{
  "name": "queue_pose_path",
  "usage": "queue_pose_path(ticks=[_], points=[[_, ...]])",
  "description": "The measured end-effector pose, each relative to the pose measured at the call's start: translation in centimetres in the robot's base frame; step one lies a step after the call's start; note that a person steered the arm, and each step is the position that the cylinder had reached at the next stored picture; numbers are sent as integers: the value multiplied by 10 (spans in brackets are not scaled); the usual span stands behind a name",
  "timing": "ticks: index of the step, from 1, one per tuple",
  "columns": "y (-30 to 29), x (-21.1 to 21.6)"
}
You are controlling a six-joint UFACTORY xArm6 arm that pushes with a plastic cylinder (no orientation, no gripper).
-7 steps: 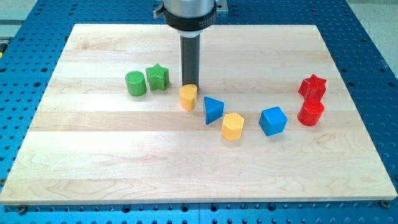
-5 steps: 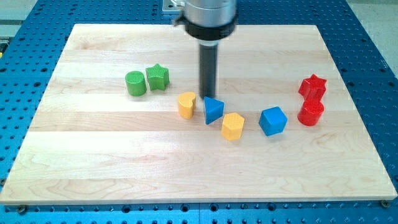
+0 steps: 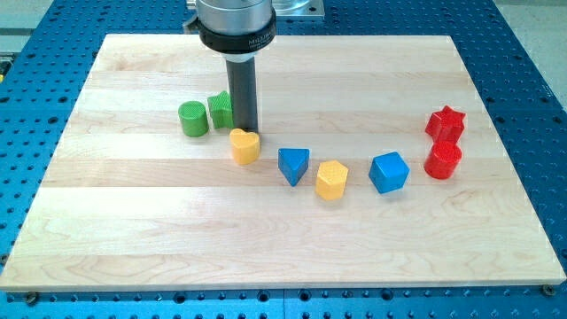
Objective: Slide the green star above the cube
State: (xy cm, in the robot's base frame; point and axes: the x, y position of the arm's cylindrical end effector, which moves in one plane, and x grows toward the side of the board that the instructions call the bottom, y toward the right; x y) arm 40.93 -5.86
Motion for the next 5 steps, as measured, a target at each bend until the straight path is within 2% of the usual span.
queue_pose_path(ticks=[1, 2, 3, 4, 5], points=[[-91, -11], [-149, -11], [-162, 16], [-230, 32], [-218, -10]])
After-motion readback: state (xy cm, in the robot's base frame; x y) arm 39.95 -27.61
